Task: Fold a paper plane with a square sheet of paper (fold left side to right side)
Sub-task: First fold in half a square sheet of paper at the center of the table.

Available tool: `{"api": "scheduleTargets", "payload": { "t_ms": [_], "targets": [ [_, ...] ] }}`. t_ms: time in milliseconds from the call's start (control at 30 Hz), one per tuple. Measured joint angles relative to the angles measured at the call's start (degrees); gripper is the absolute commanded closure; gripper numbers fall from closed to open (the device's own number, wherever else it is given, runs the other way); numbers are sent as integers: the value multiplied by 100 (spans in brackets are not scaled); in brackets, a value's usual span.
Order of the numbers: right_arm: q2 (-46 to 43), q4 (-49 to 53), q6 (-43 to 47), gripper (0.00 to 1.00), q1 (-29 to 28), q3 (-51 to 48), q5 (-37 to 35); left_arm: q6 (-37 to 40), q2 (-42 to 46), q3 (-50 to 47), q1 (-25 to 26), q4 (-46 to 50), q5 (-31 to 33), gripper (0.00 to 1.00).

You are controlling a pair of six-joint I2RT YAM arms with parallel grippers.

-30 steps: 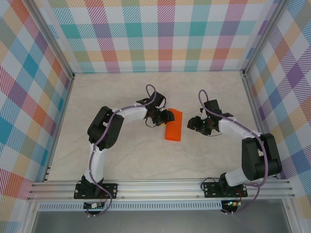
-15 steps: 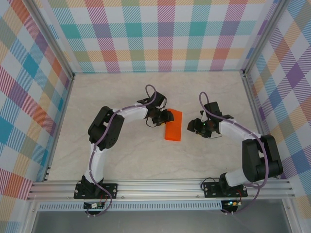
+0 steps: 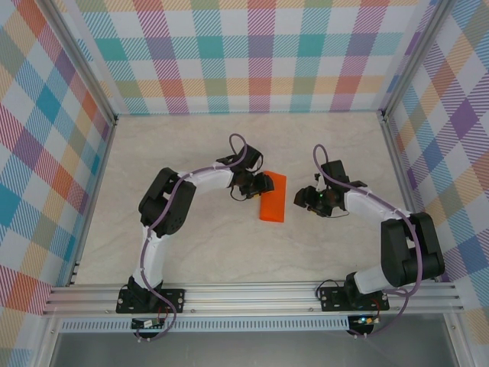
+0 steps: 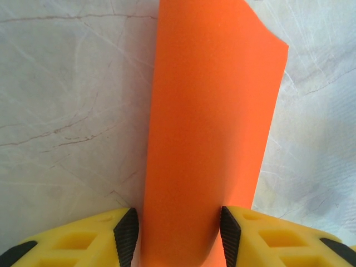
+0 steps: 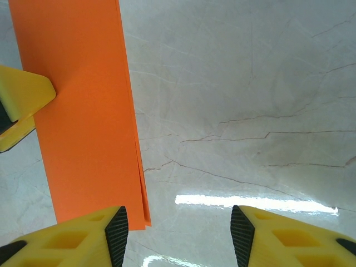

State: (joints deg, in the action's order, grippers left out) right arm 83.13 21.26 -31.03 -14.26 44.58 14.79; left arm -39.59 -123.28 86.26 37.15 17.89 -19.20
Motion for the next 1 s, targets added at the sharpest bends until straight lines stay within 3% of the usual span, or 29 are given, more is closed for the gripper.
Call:
{"api": "scheduleTargets", "payload": {
  "t_ms": [800, 900, 1000],
  "targets": [
    [0, -243, -179, 45, -31, -114, 221, 63, 0, 96, 105, 146, 269, 50],
    [0, -407, -278, 53, -50, -144, 339, 63, 0, 96, 107, 146, 282, 51],
    [46, -874, -468, 69, -50, -275, 658, 63, 0, 96, 109, 146, 284, 51]
  ]
}}
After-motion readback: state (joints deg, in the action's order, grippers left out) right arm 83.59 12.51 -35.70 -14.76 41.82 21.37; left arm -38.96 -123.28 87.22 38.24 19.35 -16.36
